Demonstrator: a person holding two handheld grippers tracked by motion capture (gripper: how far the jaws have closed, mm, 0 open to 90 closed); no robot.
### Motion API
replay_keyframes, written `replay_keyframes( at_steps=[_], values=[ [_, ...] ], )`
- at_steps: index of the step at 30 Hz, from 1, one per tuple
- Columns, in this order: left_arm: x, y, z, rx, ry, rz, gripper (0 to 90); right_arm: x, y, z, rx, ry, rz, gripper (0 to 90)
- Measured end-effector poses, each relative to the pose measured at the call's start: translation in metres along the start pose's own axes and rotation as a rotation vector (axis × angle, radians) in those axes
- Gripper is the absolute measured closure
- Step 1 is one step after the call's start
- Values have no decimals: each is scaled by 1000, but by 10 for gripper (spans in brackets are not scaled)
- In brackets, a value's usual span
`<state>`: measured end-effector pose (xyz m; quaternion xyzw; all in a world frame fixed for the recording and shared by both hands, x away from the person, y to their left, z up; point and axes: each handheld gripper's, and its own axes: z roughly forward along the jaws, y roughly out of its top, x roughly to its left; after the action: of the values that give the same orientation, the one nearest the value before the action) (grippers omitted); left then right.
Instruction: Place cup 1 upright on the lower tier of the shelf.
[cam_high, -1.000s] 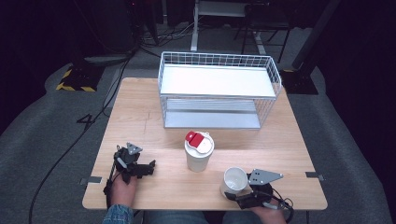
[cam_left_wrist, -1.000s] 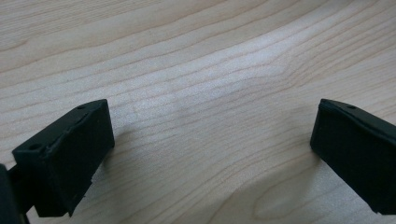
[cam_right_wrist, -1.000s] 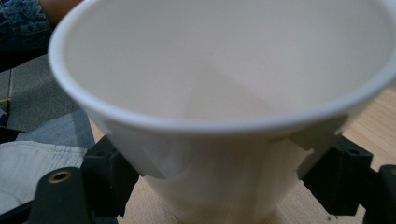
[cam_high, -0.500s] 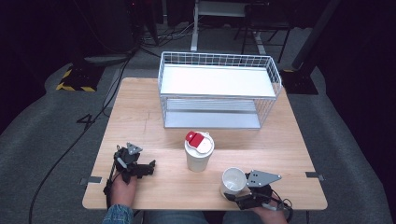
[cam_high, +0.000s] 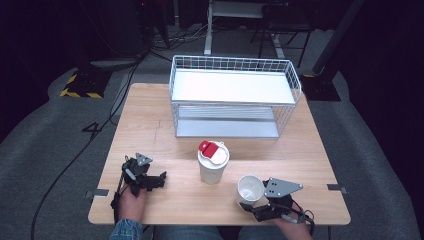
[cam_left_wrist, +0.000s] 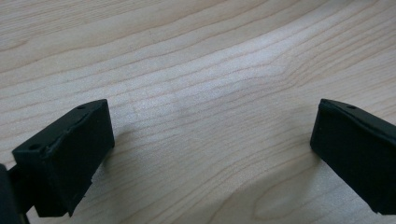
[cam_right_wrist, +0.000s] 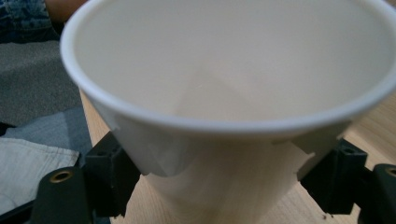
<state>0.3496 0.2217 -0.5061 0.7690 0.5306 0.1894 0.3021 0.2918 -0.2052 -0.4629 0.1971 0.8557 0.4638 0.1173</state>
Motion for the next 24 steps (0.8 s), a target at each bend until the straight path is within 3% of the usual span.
replay_keyframes(
  at_steps=[8,24],
  values=[
    [0,0,0,1,1,0,2,-7,16,-1,-1,-25,0,226],
    [0,0,0,0,0,0,2,-35,44,1,-2,-73,33,226]
  ],
)
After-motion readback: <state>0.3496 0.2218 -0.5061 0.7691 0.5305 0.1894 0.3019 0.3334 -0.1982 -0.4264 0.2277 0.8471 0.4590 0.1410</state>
